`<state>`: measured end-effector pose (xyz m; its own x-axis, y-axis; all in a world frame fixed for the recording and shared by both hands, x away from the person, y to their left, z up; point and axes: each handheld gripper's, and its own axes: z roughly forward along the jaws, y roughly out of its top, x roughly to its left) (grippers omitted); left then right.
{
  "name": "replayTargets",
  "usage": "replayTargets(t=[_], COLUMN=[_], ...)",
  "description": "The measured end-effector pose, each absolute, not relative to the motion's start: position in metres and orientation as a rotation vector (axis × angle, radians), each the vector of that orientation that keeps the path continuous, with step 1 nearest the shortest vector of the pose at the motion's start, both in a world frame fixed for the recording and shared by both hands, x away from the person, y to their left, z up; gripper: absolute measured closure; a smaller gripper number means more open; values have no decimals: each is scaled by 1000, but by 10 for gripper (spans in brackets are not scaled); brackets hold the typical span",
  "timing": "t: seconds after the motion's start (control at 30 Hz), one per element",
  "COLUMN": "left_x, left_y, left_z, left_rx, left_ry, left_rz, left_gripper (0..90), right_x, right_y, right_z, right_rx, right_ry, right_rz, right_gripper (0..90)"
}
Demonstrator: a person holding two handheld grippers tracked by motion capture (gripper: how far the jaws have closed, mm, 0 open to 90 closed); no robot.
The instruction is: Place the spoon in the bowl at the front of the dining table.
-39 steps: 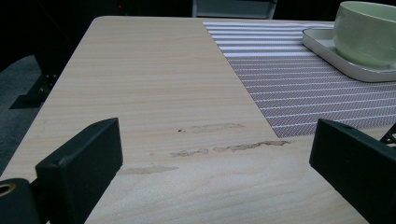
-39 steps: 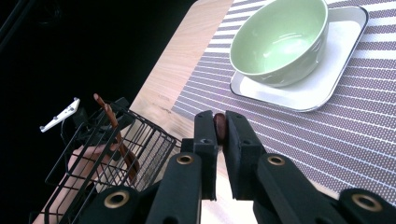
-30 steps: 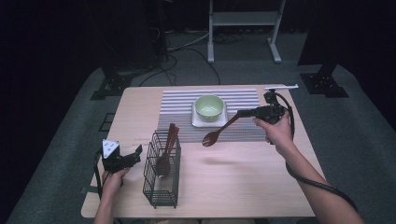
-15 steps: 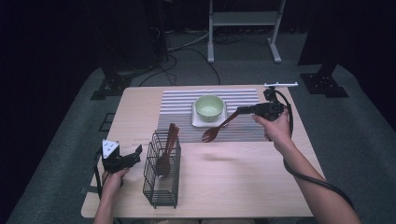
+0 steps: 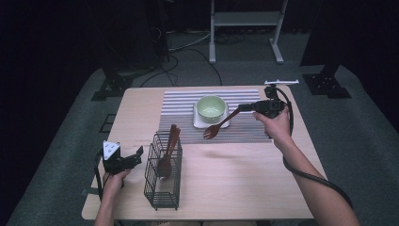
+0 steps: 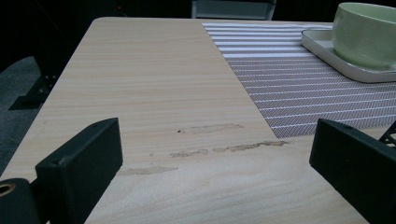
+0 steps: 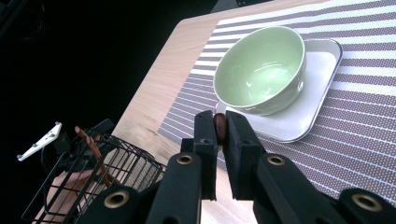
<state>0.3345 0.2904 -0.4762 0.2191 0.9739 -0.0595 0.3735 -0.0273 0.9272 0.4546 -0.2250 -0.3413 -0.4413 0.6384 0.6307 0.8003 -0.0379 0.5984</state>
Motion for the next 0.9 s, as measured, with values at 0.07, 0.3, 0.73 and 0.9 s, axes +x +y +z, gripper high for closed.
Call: replayTargets(t=[0.07,0.3,0.73,0.9], left_x=[335,335,335,334], left_y=[290,291,291,291], left_z=[-476,-476,-476,-476], left_rx=[1570,1564,1559,1559], left_ry=[1309,1311,1313,1310], left_rz=[817,813,810,815], left_gripper=[17,16,17,16], right_x=[456,460,468,471], right_y=[-225,-225,-220,-219], right_z=[-342,-343,-332,-326], right_rx=[-1562,-1574,-1597,-1598], right_ry=[-2056,-2045,-2054,-2048], right_rz=[-1485,-1492,-1504,-1524], right_gripper=[826,826,826,826])
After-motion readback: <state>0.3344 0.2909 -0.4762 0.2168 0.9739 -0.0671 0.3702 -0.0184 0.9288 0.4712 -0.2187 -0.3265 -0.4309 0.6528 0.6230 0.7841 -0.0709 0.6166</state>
